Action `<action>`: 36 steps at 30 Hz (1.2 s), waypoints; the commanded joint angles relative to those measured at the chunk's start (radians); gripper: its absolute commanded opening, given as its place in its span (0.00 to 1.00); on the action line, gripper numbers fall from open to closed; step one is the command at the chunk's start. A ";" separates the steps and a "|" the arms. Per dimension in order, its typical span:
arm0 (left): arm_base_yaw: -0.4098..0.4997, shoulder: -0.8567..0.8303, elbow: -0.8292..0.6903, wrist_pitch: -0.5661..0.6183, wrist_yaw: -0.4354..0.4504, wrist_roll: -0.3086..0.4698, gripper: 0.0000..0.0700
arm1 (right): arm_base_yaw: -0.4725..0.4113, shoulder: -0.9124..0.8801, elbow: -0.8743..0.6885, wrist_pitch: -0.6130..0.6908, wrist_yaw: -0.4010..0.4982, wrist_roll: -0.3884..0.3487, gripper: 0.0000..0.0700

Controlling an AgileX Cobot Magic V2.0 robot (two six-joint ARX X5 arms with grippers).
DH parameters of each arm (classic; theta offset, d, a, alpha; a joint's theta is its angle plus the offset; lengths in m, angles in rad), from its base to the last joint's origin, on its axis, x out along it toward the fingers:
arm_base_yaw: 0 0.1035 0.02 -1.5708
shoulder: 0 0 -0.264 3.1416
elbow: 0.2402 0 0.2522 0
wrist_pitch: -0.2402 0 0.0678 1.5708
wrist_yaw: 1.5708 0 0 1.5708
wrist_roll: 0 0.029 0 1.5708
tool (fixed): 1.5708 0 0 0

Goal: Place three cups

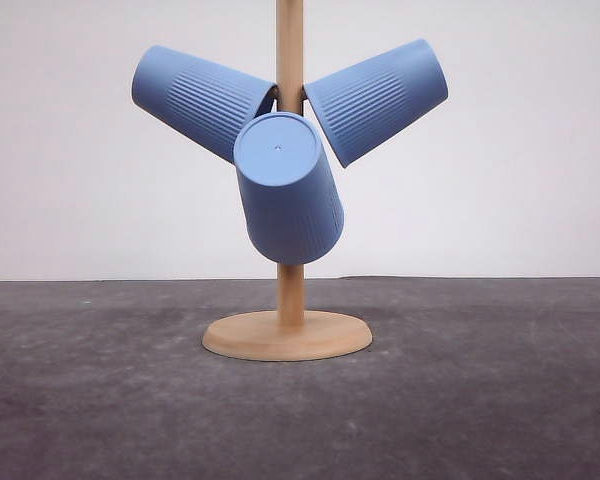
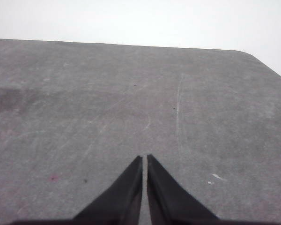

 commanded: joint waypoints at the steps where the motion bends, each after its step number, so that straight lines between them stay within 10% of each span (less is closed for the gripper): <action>1: -0.001 -0.001 -0.014 0.011 -0.002 0.014 0.00 | -0.002 0.000 -0.002 0.009 0.003 0.011 0.02; 36: -0.001 0.000 -0.014 0.011 -0.002 0.014 0.00 | -0.002 0.000 -0.002 0.009 0.003 0.011 0.02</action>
